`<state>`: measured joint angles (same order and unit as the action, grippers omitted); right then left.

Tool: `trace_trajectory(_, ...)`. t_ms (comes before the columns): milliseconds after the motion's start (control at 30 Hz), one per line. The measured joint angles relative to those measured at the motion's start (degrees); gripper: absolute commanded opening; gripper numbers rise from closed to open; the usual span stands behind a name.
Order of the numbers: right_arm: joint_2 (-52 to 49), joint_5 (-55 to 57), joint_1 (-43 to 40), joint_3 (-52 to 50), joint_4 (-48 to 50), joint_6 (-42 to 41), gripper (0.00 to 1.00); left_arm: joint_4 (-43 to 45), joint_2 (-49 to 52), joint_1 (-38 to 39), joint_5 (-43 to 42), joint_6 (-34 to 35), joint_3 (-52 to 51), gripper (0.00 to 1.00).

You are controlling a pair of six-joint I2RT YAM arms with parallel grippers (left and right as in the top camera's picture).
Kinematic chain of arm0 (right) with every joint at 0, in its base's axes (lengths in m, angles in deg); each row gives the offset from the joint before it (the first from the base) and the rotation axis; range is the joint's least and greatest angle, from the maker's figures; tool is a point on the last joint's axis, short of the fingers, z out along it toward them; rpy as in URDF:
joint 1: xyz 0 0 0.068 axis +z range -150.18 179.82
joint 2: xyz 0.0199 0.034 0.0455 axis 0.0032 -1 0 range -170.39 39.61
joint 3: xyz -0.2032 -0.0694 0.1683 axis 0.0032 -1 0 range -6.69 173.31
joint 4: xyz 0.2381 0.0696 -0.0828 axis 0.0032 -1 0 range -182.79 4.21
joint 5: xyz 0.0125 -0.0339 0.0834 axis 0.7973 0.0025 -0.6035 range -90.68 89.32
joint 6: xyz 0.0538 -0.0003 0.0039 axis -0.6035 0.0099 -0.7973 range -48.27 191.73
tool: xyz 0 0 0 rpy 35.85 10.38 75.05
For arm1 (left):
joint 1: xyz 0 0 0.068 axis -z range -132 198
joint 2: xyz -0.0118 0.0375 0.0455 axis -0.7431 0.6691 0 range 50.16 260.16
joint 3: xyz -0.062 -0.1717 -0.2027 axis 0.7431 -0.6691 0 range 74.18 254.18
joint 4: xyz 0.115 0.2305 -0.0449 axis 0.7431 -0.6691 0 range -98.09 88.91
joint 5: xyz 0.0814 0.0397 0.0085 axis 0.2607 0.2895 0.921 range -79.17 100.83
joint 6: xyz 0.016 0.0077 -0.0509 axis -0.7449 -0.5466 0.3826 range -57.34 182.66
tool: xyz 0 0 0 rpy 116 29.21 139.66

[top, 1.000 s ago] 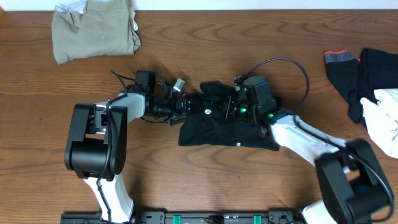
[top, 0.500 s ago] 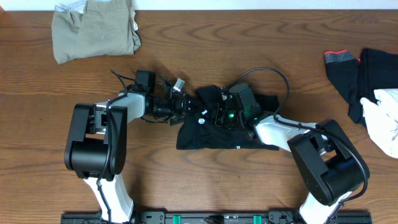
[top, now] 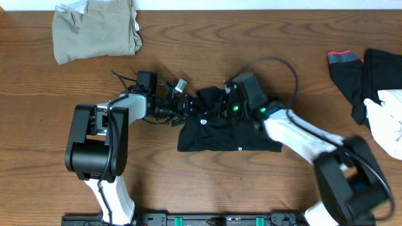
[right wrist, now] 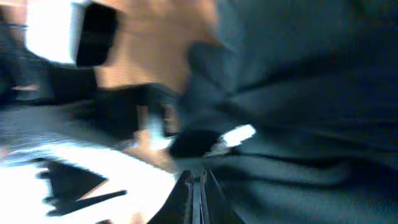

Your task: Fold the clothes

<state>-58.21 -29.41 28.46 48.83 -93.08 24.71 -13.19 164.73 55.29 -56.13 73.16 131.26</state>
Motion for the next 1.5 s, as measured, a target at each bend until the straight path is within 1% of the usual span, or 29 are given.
trace_trajectory(167,7.56,0.63,-1.86,4.04,-7.82,2.69,0.09,0.02,0.0,0.13,0.04,0.02,0.0,0.99)
trace_trajectory(200,9.25,1.2,-2.29,4.59,-10.08,3.21,0.09,0.04,0.0,0.24,0.04,0.02,0.0,0.98)
trace_trajectory(267,12.09,2.47,-3.32,4.9,-14.53,4.24,0.1,0.13,0.0,0.74,0.55,0.04,0.0,0.91)
trace_trajectory(367,15.45,4.5,-5.75,4.9,-21.77,6.36,0.14,0.02,0.0,2.21,2.62,0.2,0.04,0.72)
trace_trajectory(467,17.9,5.97,-8.57,4.9,-28.2,8.76,0.15,-0.35,0.0,3.98,5.18,0.26,-0.22,0.52)
trace_trajectory(533,19.26,6.64,-10.49,4.9,-32.0,10.47,0.14,-1.11,0.11,4.79,6.58,0.15,-0.42,0.45)
trace_trajectory(600,20.13,7.08,-12.0,4.9,-35.12,12.04,0.13,-1.64,0.2,5.22,7.39,0.17,-0.5,0.42)
trace_trajectory(667,20.55,7.39,-13.11,4.9,-37.46,13.44,0.11,-1.84,0.2,5.27,7.78,0.22,-0.5,0.35)
trace_trajectory(800,20.61,7.76,-13.42,4.9,-40.48,15.69,0.09,-2.23,0.48,5.27,9.51,0.09,-0.59,0.07)
trace_trajectory(1033,20.61,9.97,-13.42,4.9,-44.41,17.44,0.09,-2.36,0.66,4.83,10.01,1.77,-0.66,0.06)
trace_trajectory(1200,20.61,13.05,-13.42,4.9,-47.78,17.77,0.09,-4.74,0.66,2.01,10.08,2.84,-0.66,0.06)
trace_trajectory(1333,20.61,15.72,-13.42,4.9,-49.35,17.92,0.11,-9.27,0.63,-1.99,10.49,2.93,-0.39,0.06)
trace_trajectory(1500,20.61,18.47,-13.42,4.9,-50.45,18.01,0.18,-18.82,0.24,-6.12,14.38,1.46,2.32,0.06)
